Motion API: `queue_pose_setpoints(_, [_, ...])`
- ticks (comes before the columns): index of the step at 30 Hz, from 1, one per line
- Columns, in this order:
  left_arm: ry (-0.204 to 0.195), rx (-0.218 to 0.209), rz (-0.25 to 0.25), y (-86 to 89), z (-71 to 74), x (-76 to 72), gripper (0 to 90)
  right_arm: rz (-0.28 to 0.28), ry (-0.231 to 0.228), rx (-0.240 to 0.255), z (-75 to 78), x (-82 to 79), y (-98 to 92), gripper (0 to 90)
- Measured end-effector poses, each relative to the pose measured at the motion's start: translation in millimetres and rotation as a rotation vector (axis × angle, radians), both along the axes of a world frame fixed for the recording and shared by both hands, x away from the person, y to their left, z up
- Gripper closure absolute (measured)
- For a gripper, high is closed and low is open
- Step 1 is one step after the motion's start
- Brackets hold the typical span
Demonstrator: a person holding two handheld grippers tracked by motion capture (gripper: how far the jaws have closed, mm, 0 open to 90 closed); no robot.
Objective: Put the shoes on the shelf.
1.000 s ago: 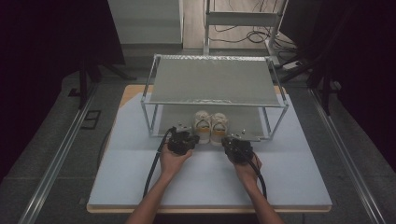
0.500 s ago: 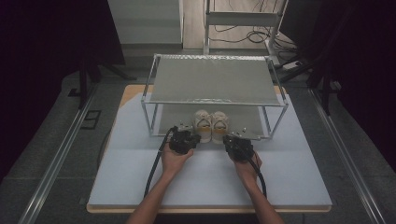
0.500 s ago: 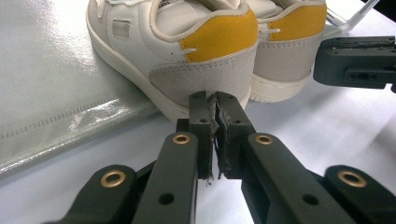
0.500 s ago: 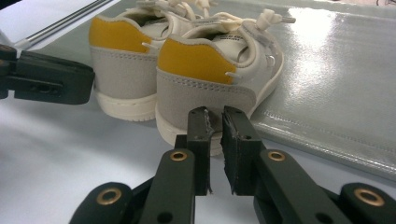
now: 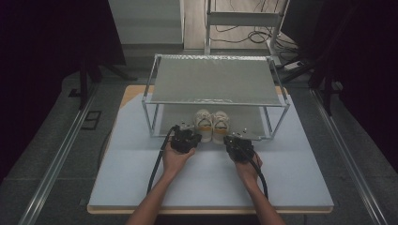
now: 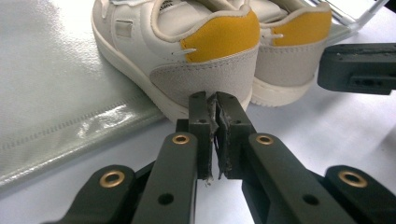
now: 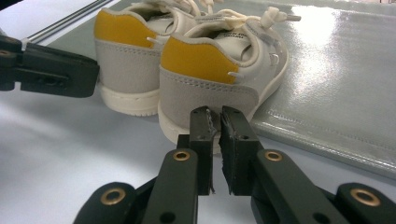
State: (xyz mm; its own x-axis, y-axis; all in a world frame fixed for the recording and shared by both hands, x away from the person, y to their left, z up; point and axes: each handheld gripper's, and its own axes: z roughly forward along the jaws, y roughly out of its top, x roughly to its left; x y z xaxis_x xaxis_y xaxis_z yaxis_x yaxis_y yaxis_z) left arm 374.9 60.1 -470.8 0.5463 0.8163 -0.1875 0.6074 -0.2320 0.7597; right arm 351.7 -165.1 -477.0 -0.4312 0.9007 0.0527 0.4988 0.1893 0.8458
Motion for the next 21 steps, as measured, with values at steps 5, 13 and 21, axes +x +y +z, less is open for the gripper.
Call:
queue_pose_setpoints(5, [0.007, 0.007, 0.008, -1.0, -0.4, 8.3, 84.8, 0.006, 0.001, 0.000, -0.1, 0.5, 0.6, 83.1])
queue_pose_setpoints(13, [0.020, 0.015, 0.008, -2.2, -0.7, 15.6, 84.8, 0.007, 0.003, 0.000, 1.0, 2.1, 0.4, 82.7])
queue_pose_setpoints(21, [0.021, 0.009, 0.013, -3.6, -1.2, 15.6, 84.5, -0.029, -0.023, -0.016, 3.2, 9.4, 0.9, 83.3])
